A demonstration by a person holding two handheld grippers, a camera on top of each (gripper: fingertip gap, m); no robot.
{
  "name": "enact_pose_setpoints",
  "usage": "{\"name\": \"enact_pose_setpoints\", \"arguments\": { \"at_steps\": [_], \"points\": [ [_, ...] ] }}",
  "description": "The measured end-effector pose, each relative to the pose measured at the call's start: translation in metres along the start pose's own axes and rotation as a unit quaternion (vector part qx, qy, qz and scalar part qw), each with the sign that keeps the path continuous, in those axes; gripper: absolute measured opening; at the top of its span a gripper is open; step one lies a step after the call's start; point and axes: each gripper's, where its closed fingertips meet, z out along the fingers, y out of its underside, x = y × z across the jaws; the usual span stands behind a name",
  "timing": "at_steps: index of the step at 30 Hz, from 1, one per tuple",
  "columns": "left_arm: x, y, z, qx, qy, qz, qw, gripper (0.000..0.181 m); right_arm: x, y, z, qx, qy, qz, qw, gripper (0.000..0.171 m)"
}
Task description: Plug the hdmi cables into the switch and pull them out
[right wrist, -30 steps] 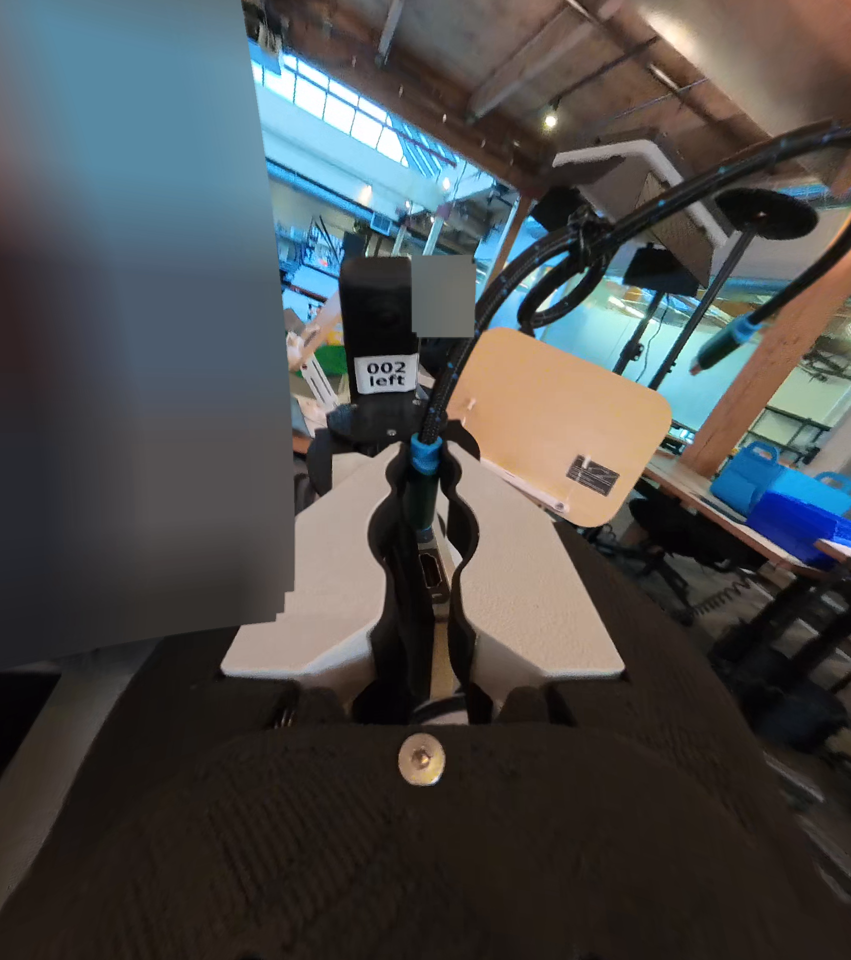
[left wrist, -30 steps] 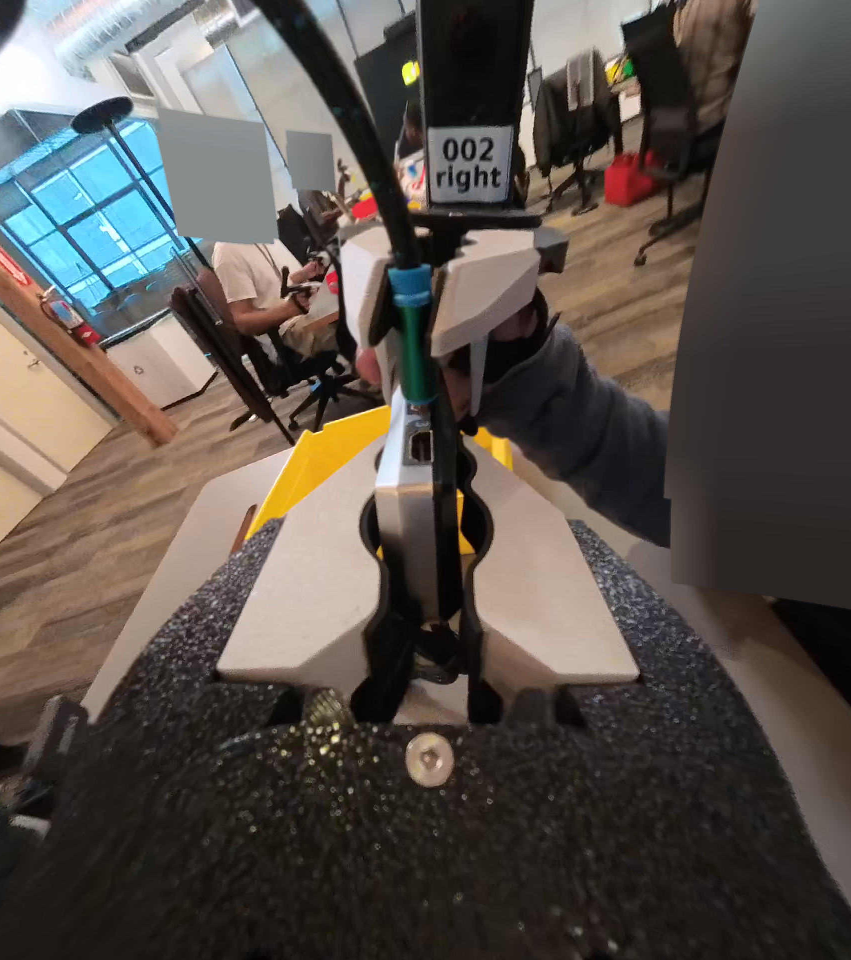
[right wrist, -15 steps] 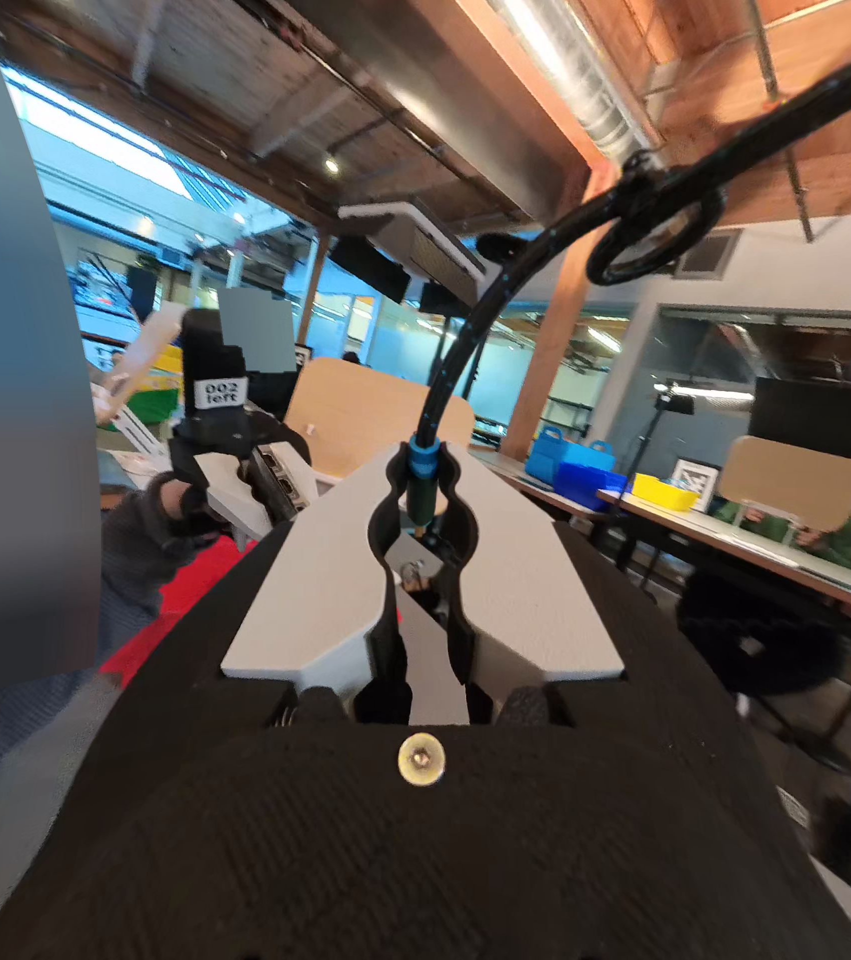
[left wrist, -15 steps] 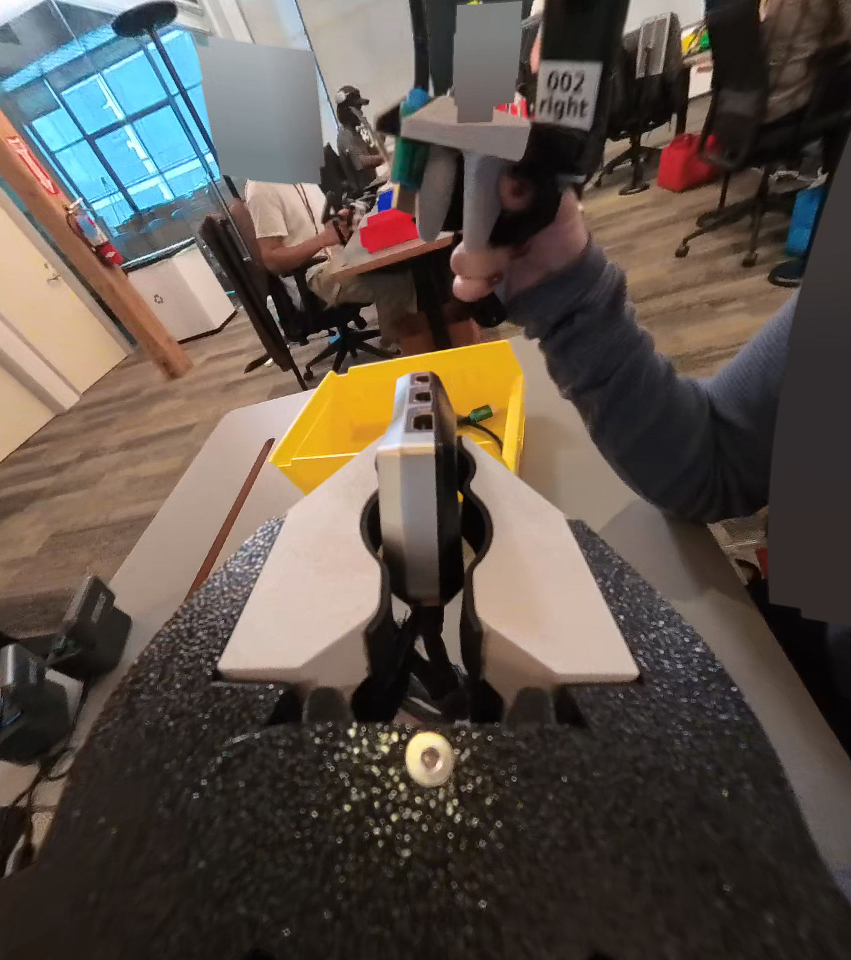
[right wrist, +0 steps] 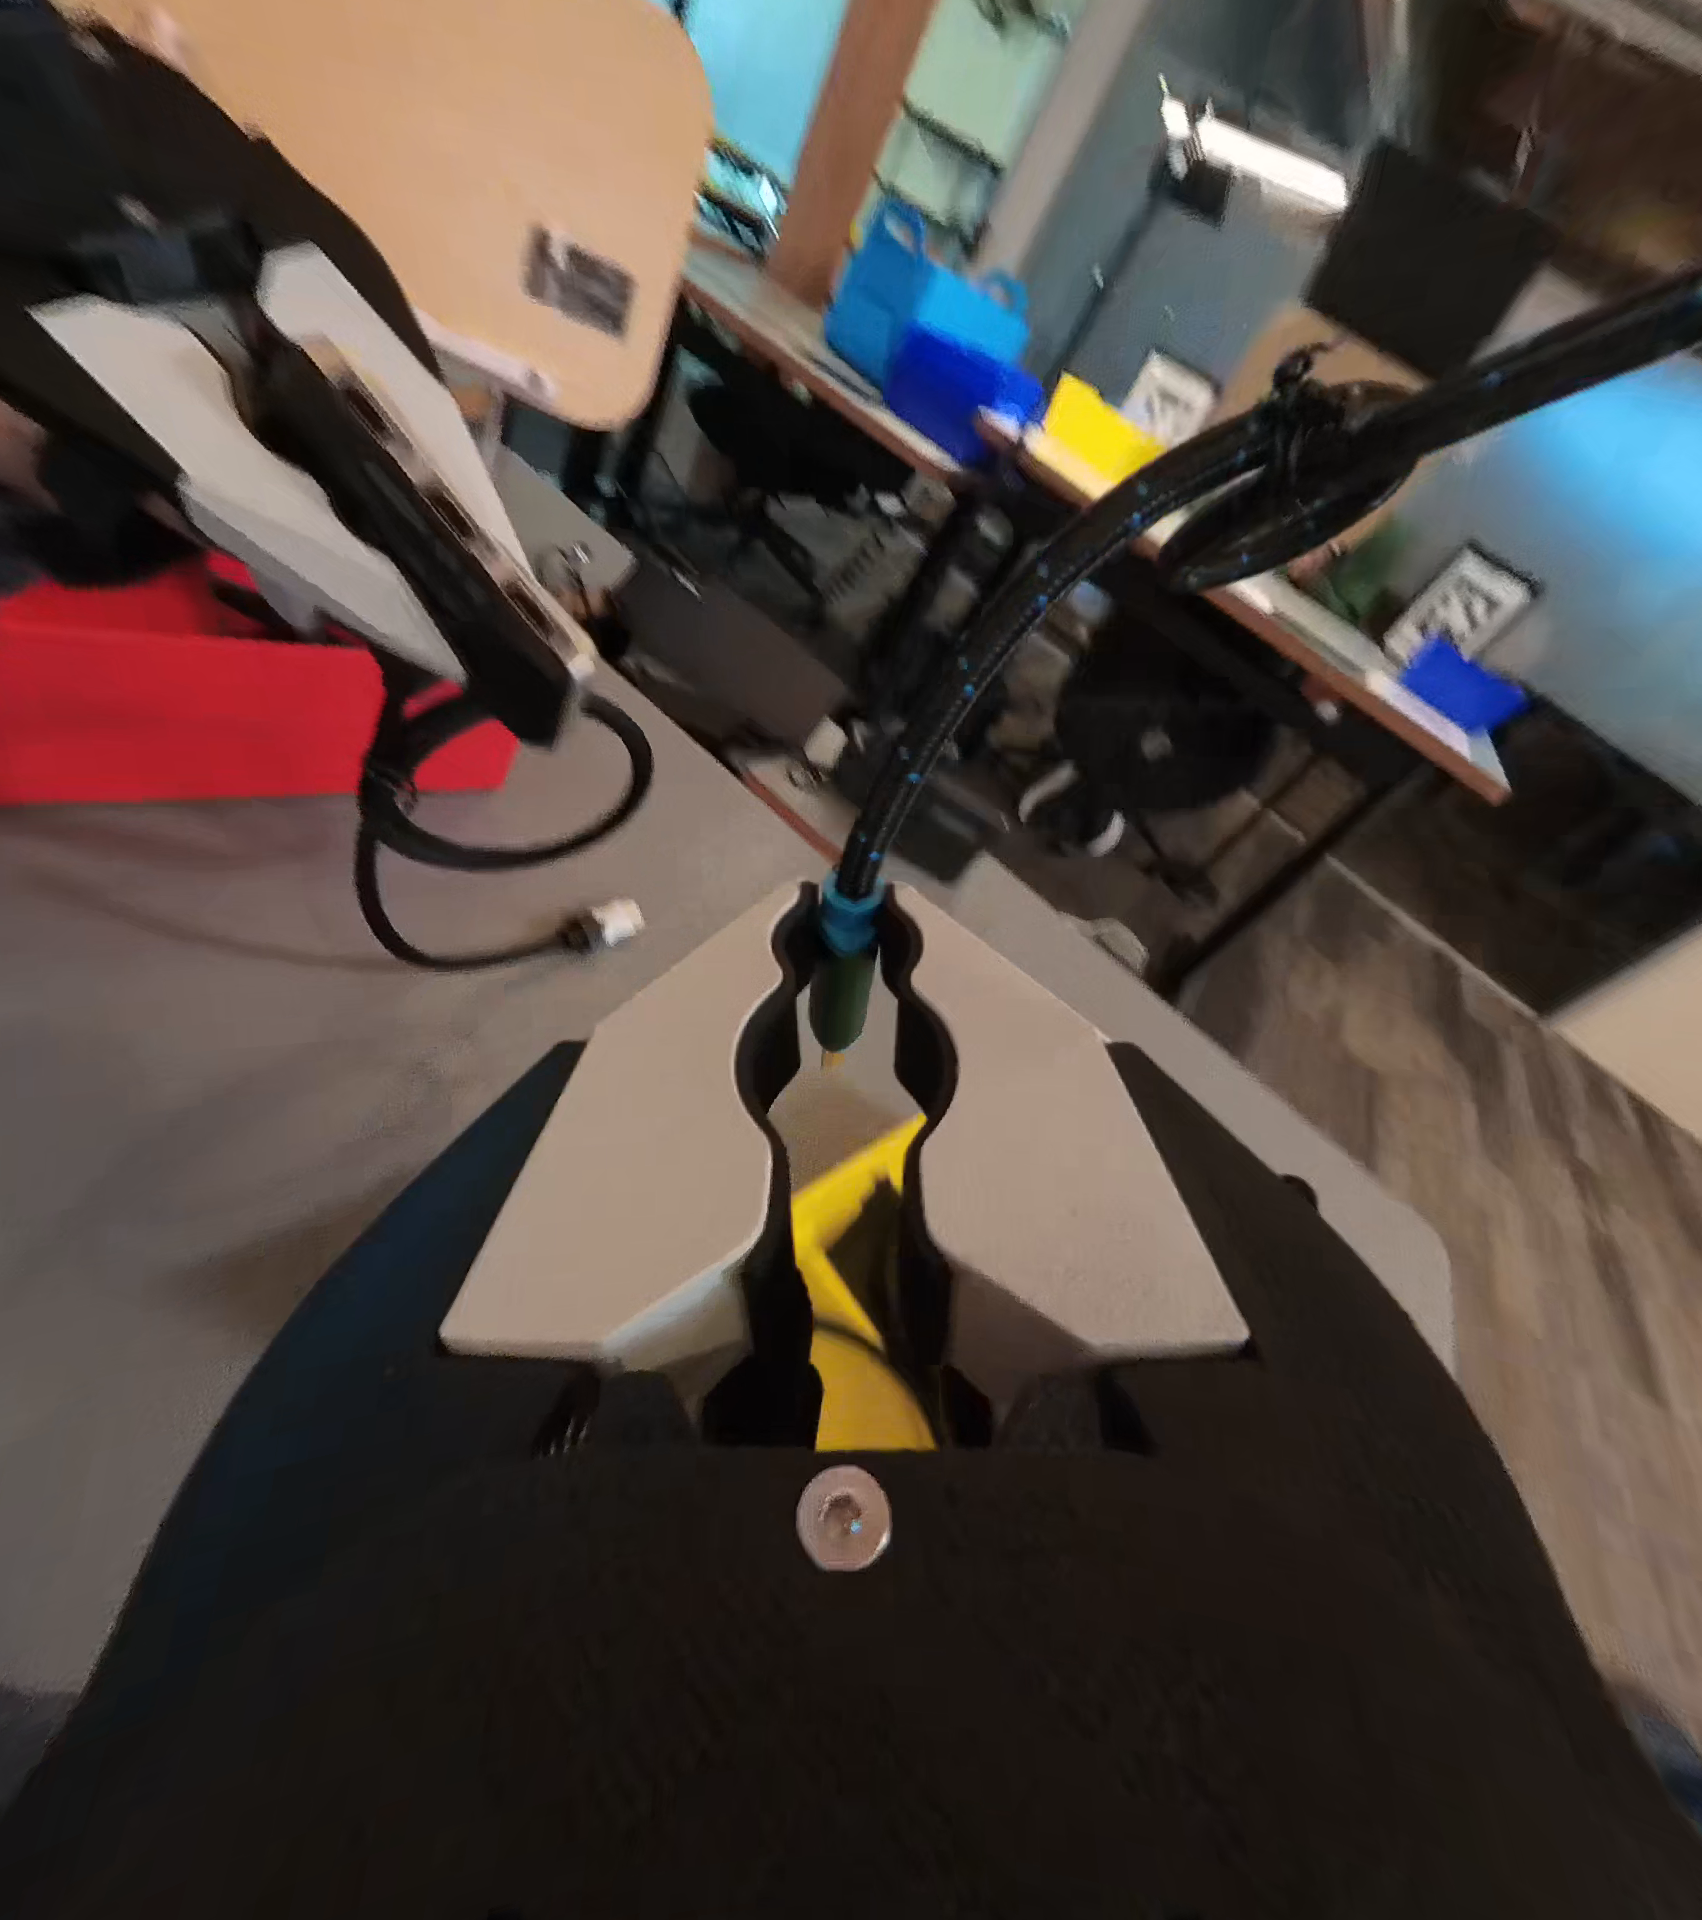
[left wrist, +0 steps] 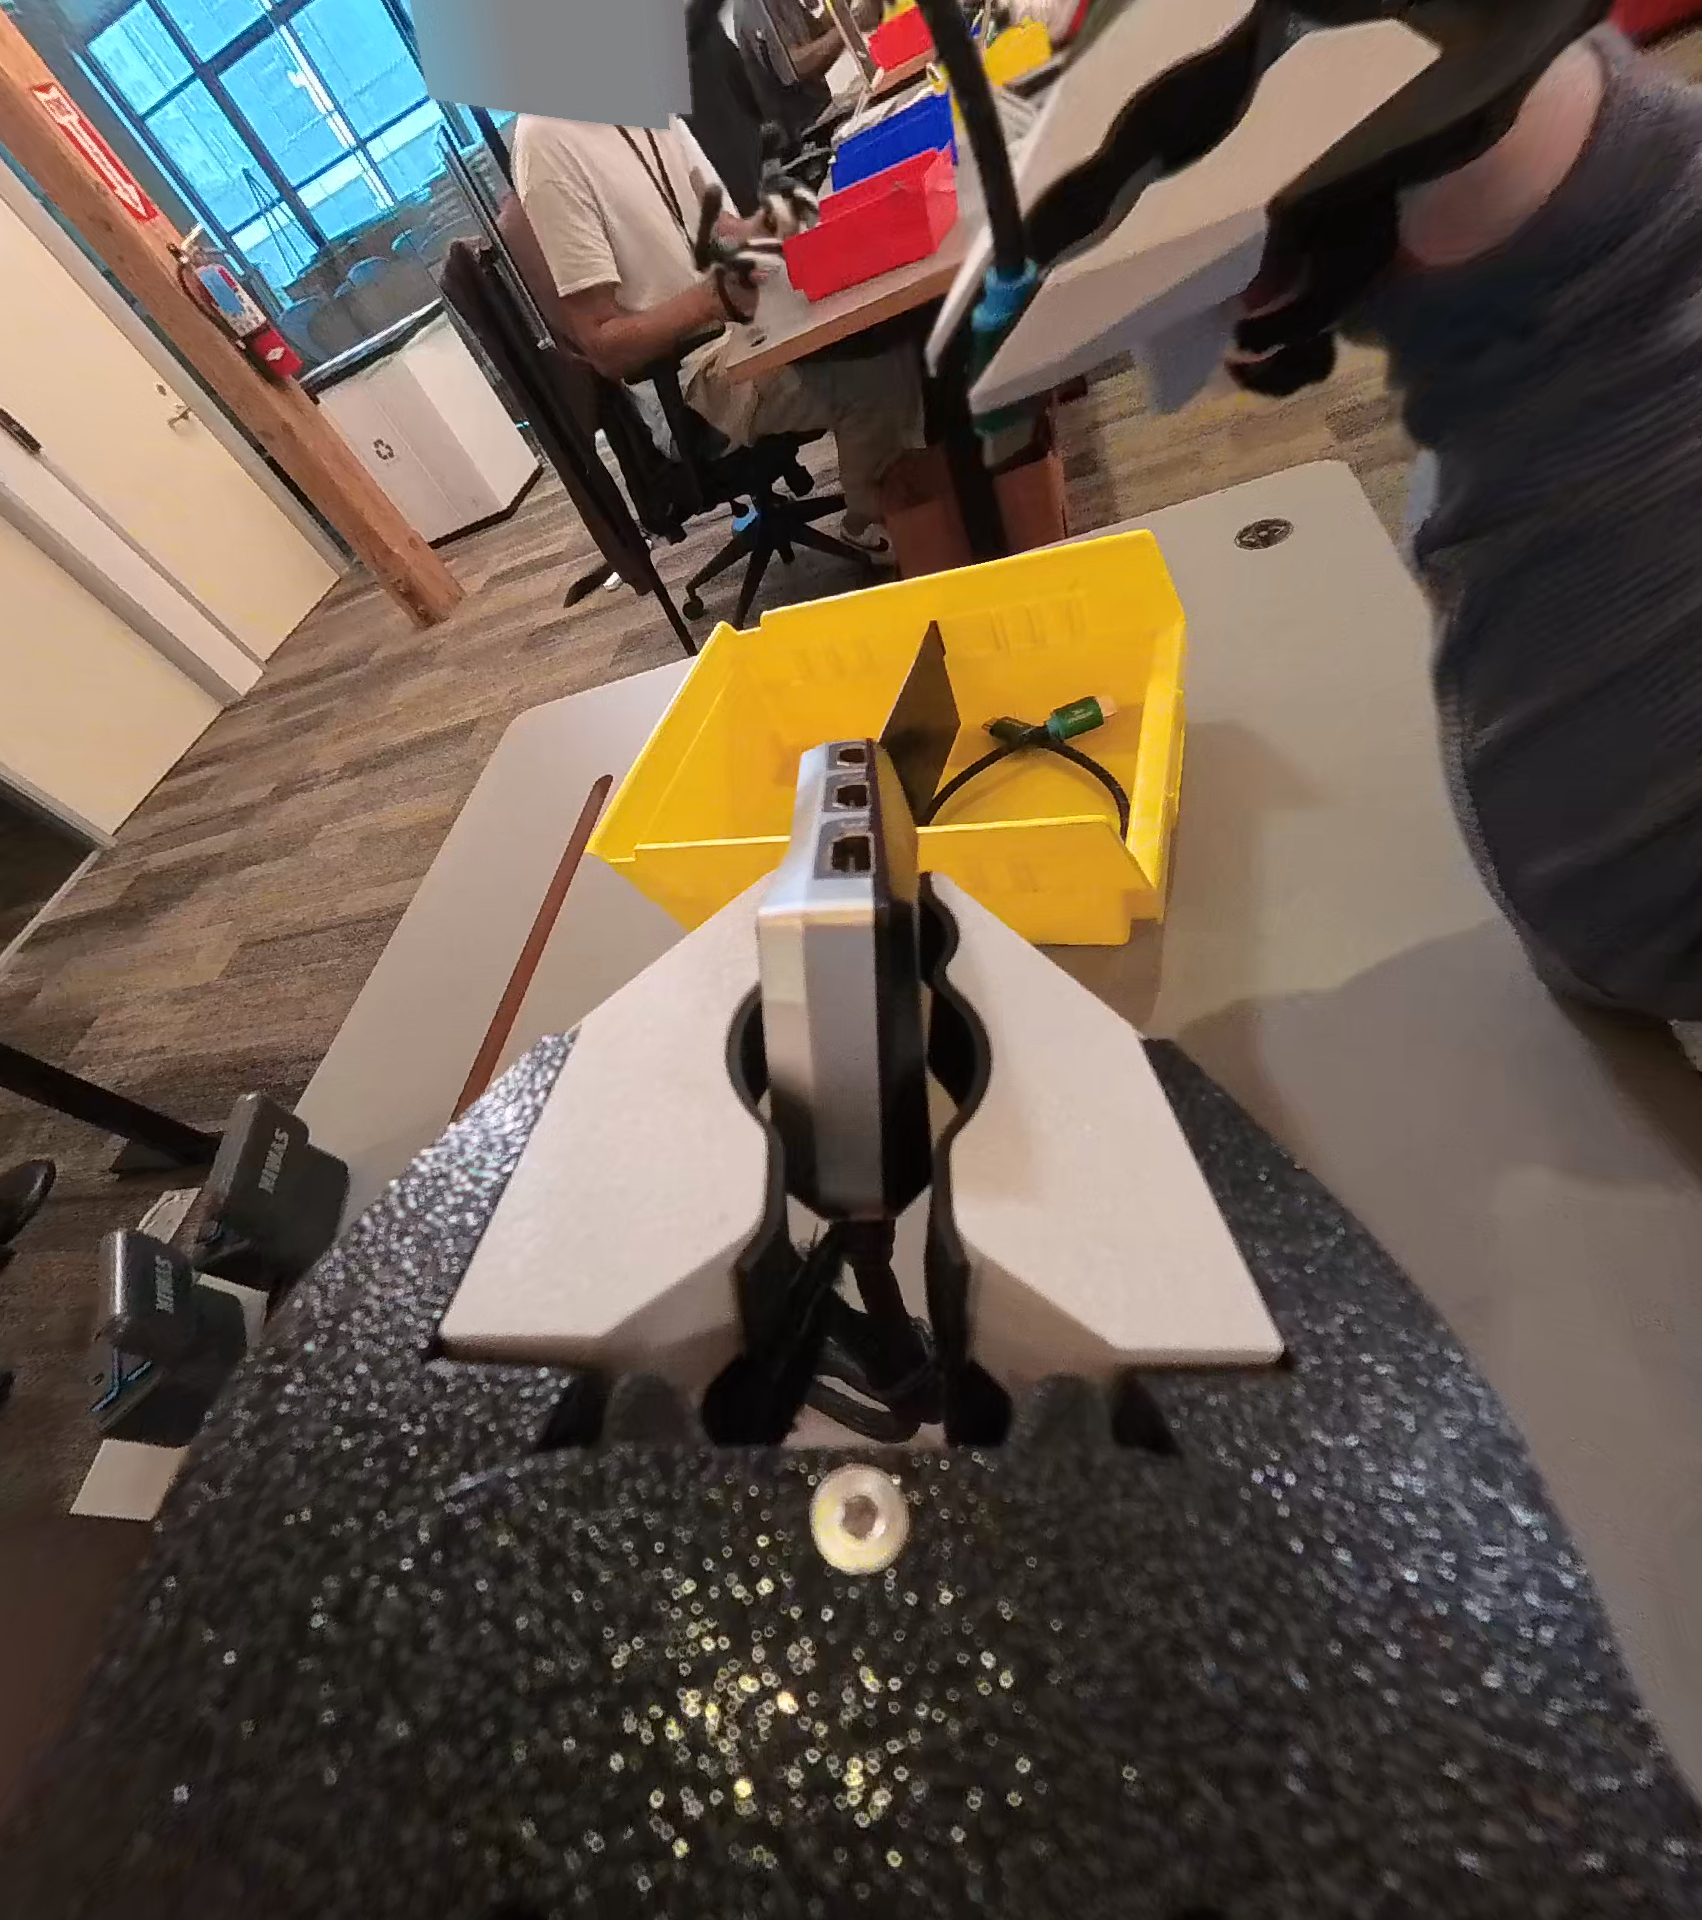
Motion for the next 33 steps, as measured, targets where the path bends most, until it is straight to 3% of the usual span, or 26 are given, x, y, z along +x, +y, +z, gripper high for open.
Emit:
{"name": "enact_pose_setpoints", "arguments": {
  "at_steps": [6,13,23,24,25,28,33],
  "points": [
    [-0.006,0.001,-0.005,0.01,-0.007,-0.011,1.0,0.02,0.019,0.082,-0.03,-0.214,0.08,0.078,0.97,0.011],
    [-0.007,0.002,-0.009,0.01,-0.008,-0.012,1.0,0.019,0.006,0.182,-0.032,-0.395,0.026,0.245,0.885,0.012],
    [-0.004,0.005,-0.006,0.005,0.006,-0.015,1.0,0.02,-0.037,0.273,-0.003,-0.493,-0.136,0.382,0.77,0.013],
    [-0.003,0.005,-0.006,0.004,0.007,-0.015,1.0,0.02,-0.038,0.274,-0.003,-0.502,-0.135,0.389,0.76,0.018],
    [-0.003,0.005,-0.006,0.003,0.009,-0.015,1.0,0.019,-0.038,0.271,-0.005,-0.509,-0.13,0.392,0.755,0.033],
    [-0.002,0.006,-0.006,0.0,0.01,-0.014,1.0,0.02,-0.023,0.235,-0.008,-0.468,-0.084,0.367,0.8,0.057],
    [-0.004,0.004,-0.006,0.011,0.011,-0.02,1.0,0.02,0.017,0.145,-0.008,-0.333,0.036,0.187,0.923,0.063]
  ]
}}
